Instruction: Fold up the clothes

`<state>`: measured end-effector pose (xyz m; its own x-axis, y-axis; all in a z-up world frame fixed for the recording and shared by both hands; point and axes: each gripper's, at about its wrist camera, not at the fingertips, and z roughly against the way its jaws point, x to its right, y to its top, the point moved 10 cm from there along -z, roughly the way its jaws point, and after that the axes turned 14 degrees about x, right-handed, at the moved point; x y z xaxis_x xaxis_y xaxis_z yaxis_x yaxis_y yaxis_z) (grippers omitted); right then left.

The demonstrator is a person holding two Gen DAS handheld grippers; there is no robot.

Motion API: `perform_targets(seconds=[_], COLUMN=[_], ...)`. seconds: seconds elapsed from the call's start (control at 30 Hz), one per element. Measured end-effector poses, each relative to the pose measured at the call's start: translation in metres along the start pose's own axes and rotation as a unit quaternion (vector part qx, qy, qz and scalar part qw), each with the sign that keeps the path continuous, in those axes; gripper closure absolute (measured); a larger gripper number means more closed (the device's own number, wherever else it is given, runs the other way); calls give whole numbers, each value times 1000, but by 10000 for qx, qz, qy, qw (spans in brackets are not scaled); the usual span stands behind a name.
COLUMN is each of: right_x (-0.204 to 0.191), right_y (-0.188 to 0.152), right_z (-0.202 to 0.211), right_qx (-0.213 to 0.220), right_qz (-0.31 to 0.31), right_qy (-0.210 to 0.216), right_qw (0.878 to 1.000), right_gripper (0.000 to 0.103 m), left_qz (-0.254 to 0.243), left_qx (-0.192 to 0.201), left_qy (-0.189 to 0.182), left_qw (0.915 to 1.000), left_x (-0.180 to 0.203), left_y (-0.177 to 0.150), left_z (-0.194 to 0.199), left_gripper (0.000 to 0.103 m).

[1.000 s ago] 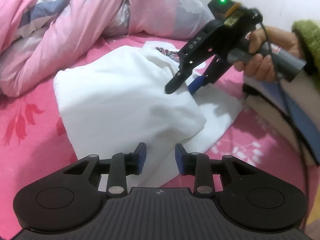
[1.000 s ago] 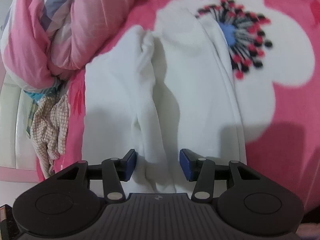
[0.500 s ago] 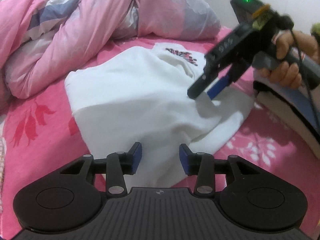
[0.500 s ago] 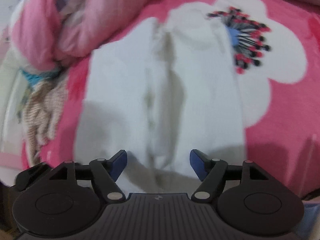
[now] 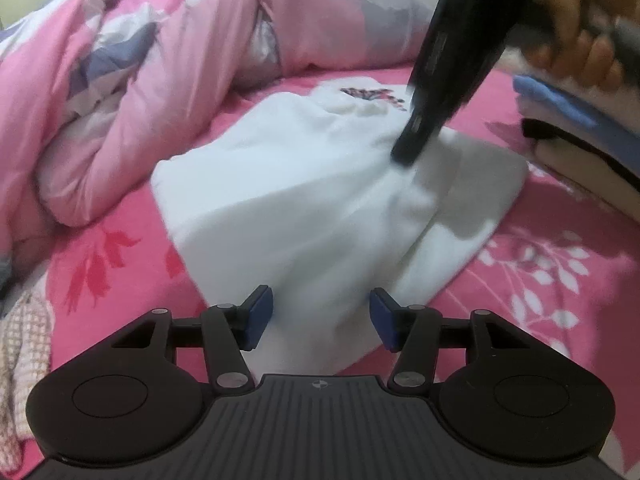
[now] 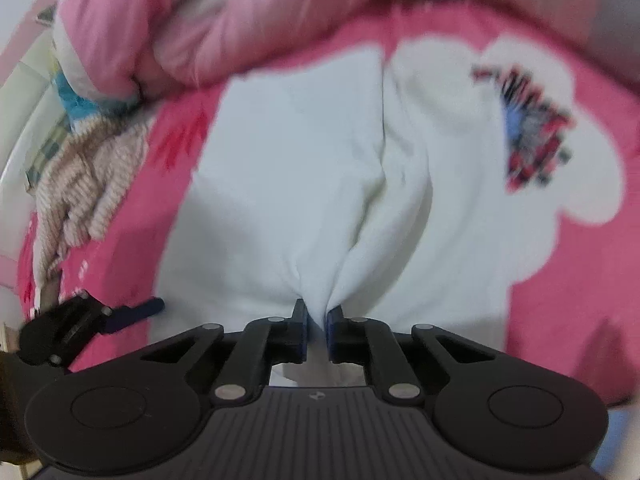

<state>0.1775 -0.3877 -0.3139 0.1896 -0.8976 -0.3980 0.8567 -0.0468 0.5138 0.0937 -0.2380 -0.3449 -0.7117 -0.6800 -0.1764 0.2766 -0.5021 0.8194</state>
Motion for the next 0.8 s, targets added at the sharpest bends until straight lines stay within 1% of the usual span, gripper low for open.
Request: perform_targets(seconds=[0.07, 0.13, 0.2, 0.23, 0.27, 0.3, 0.33, 0.4, 0.43, 0.5, 0.53, 0.6, 0.63, 0.67, 0.7, 0.77, 0.8], right_x=[6, 21, 39, 48, 50, 50, 51, 53, 56, 62, 65, 69, 70, 70, 71, 73, 73], right_y=[9, 7, -3, -7, -9, -8, -7, -6, -8, -14, -17, -21, -22, -24, -25, -25, -26], right_z=[21, 31, 30, 31, 32, 35, 38, 43, 39, 33, 29, 23, 20, 18, 18, 18, 19], right_qx=[125, 56, -158, -241, -273, -243, -214, -196, -259, -386, -449, -523, -538, -538, -534, -521, -516], right_qz=[-1, 61, -22, -95, -131, -87, -45, -4, 13, 46, 63, 121, 158, 166, 152, 110, 97], right_qy=[-162, -485, -783, -889, -936, -963, -993, -1083, -1156, -1302, -1374, -1477, -1509, -1529, -1535, -1525, -1521], right_qw=[9998, 9988, 9968, 9957, 9952, 9950, 9948, 9939, 9930, 9907, 9895, 9876, 9869, 9866, 9866, 9869, 9870], right_gripper=[95, 95, 95, 96, 96, 96, 96, 96, 96, 97, 97, 96, 96, 96, 96, 97, 96], left_qz=[116, 434, 1052, 1501, 1971, 2502, 3035, 3907, 4078, 4324, 4413, 4754, 5004, 5179, 5236, 5205, 5231], left_qx=[-53, -168, -315, -386, -456, -499, -518, -541, -597, -728, -767, -838, -856, -859, -806, -701, -689], left_qy=[-18, -100, -279, -383, -487, -556, -580, -419, -354, -234, -265, -573, -753, -894, -994, -1145, -1170], left_qw=[9999, 9989, 9936, 9872, 9781, 9653, 9497, 9180, 9104, 8984, 8937, 8739, 8583, 8464, 8423, 8432, 8414], left_x=[-1, -2, -8, -14, -21, -29, -39, -61, -67, -76, -76, -72, -69, -66, -64, -63, -61], left_y=[-2, -6, -8, -10, -10, -12, -14, -23, -28, -38, -42, -46, -48, -51, -52, -52, -51], left_z=[1, 1, 4, 7, 10, 12, 15, 15, 11, 0, -8, -27, -35, -42, -48, -53, -55], left_gripper=[49, 49, 49, 49, 49, 48, 47, 37, 37, 36, 36, 36, 36, 36, 36, 36, 36])
